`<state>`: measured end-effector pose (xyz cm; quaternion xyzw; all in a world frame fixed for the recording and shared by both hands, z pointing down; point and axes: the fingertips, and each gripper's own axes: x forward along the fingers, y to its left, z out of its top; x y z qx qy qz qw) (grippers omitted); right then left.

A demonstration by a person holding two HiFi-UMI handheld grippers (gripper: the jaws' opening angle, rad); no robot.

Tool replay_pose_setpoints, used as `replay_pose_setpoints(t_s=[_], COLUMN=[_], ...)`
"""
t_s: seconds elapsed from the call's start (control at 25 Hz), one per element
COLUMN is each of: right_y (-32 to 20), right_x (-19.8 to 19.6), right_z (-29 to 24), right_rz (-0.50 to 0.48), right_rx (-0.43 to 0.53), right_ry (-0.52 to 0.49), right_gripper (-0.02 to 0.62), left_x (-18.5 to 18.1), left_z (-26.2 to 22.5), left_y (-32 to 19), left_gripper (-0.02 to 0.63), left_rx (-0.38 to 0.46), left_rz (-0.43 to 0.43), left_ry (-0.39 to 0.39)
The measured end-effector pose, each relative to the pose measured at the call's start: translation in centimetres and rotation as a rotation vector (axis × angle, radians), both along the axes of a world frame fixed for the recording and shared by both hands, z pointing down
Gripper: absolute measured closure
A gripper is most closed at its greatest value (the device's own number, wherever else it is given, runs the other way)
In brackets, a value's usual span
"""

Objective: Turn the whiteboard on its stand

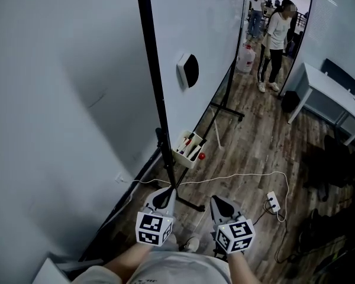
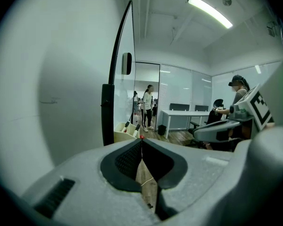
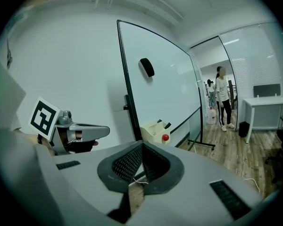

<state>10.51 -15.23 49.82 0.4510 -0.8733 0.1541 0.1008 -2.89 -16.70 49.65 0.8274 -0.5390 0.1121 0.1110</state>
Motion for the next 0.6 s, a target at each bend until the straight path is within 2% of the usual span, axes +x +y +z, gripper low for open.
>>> replay_pose_setpoints(t_s=[0.6], right_y=[-4.1], right_x=[-1.9], right_z=[-0.9], right_rz=[0.033], right_rx=[0.014], right_ry=[0.008], right_gripper=[0.589], left_x=[-2.4], left_z=[-0.5], left_y=[-4.5], left_gripper=[0.594], left_rx=[0.017], left_rz=[0.033], left_ry=[-0.02])
